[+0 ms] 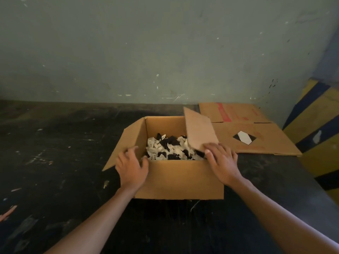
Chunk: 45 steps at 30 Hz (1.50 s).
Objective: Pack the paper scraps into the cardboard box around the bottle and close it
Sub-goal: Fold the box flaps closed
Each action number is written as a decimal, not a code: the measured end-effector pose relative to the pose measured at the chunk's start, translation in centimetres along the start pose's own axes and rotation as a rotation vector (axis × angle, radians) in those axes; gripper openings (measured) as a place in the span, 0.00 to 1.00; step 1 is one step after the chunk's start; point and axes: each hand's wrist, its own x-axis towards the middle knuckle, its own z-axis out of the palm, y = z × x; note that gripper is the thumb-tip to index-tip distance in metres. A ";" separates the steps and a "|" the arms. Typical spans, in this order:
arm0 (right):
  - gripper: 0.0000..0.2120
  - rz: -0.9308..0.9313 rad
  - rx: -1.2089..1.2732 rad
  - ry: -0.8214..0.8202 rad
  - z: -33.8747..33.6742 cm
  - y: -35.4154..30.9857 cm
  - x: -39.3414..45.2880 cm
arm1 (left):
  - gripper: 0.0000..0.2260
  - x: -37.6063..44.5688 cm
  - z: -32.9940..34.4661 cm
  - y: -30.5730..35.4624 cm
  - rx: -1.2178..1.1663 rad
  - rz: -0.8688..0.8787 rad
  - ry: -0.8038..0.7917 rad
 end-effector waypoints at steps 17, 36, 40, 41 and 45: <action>0.40 -0.202 -0.304 -0.125 -4.0 6.7 -7.5 | 0.23 -2.3 -5.9 4.8 -1.009 -0.386 0.064; 0.13 -0.197 0.153 0.097 -5.0 -1.3 -10.9 | 0.42 0.8 -17.2 1.3 -0.486 -0.216 -0.984; 0.16 -0.025 0.284 0.040 -5.8 -3.6 -10.6 | 0.42 1.3 -17.9 -0.1 -1.151 -0.514 -0.749; 0.17 0.031 0.344 0.017 -5.8 -4.0 -10.5 | 0.41 1.5 -17.4 -0.5 -1.218 -0.544 -0.627; 0.32 0.210 0.472 -0.045 -5.2 -4.6 -9.0 | 0.25 0.7 -14.8 0.0 -0.863 -0.418 -0.240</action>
